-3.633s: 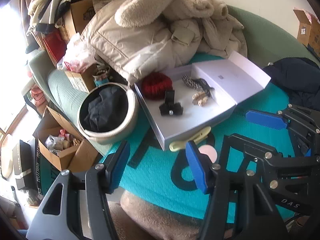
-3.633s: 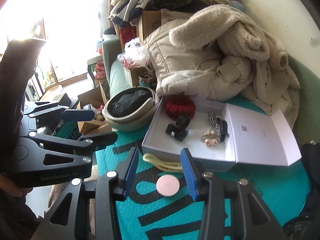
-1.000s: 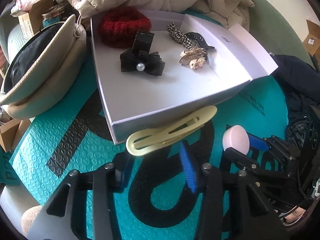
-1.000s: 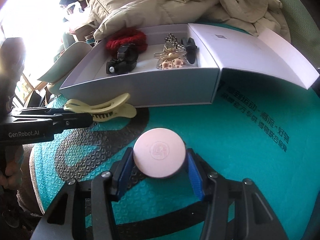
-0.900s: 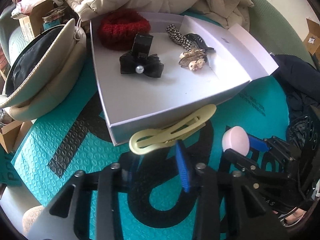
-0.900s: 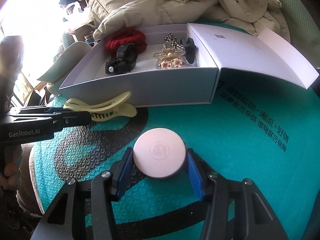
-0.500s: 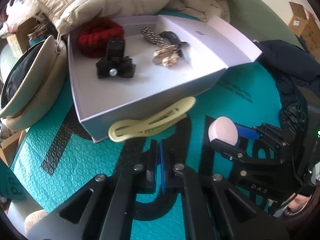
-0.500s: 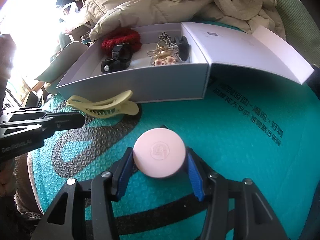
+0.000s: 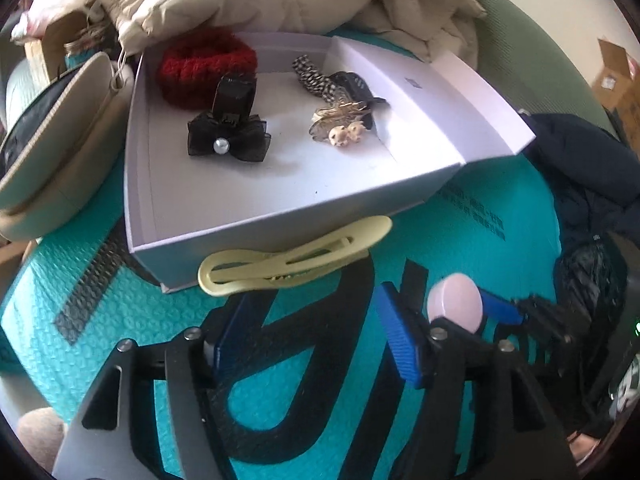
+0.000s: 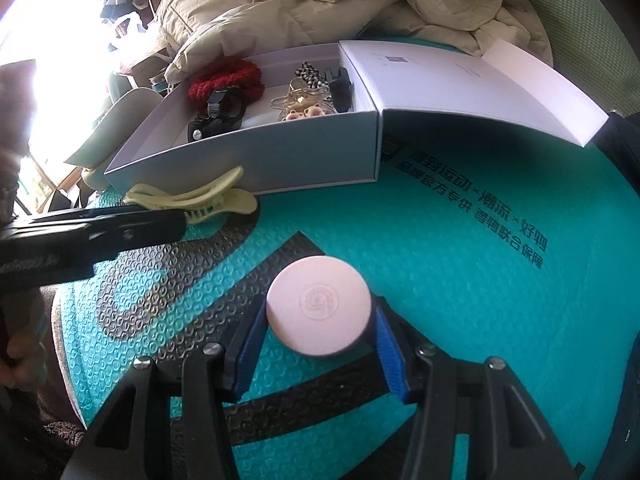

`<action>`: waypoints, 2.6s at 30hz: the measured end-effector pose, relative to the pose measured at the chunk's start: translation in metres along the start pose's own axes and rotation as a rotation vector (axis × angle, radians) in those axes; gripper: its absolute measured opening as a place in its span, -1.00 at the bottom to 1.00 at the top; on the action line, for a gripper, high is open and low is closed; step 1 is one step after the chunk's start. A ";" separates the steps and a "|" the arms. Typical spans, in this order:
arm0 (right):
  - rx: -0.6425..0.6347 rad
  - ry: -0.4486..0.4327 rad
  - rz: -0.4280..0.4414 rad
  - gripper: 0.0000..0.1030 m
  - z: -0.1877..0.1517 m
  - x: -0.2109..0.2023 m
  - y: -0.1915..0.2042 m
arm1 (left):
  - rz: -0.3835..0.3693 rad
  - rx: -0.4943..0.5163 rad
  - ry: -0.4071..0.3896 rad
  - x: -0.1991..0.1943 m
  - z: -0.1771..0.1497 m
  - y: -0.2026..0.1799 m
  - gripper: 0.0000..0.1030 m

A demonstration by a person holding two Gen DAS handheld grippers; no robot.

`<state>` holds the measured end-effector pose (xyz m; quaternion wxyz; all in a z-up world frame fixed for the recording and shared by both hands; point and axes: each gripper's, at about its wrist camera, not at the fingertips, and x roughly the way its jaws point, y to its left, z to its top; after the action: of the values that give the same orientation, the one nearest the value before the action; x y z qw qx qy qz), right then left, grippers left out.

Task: Organize objects
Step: 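Close left tool on the pale yellow claw clip and lift it, then carry yellow claw clip with left tool while right tool carries pink compact over box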

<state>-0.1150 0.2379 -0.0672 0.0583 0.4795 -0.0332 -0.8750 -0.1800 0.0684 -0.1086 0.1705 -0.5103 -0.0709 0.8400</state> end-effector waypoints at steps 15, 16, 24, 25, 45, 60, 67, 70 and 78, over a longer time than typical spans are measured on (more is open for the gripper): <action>0.006 -0.002 -0.018 0.02 0.005 0.005 -0.010 | -0.008 -0.117 -0.049 -0.014 0.005 0.025 0.19; -0.001 -0.002 -0.024 0.02 0.006 0.006 -0.009 | -0.012 -0.133 -0.050 -0.014 0.006 0.030 0.19; -0.018 -0.006 -0.039 0.02 0.009 0.007 -0.008 | -0.048 -0.191 -0.055 -0.009 0.006 0.044 0.09; -0.019 -0.004 -0.039 0.02 0.009 0.006 -0.008 | -0.046 -0.183 -0.060 -0.008 0.006 0.043 0.00; -0.053 -0.022 -0.054 0.01 -0.005 -0.001 0.001 | -0.019 -0.040 -0.041 -0.027 -0.011 0.017 -0.72; -0.068 -0.019 -0.044 0.01 -0.040 -0.022 0.009 | -0.047 0.016 0.033 -0.045 -0.066 0.002 -0.74; -0.069 -0.010 -0.066 0.01 -0.049 -0.028 0.005 | 0.066 0.115 0.023 -0.037 -0.056 -0.016 -0.41; -0.063 -0.013 -0.070 0.01 -0.050 -0.029 0.001 | 0.096 0.166 0.015 -0.027 -0.047 -0.023 -0.24; -0.058 -0.012 -0.089 0.25 -0.053 -0.030 -0.003 | 0.098 0.288 0.030 0.007 -0.035 -0.042 -0.20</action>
<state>-0.0547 0.2451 -0.0711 0.0331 0.4736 0.0131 -0.8800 -0.1427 0.1083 -0.1183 0.2017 -0.4960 0.0778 0.8410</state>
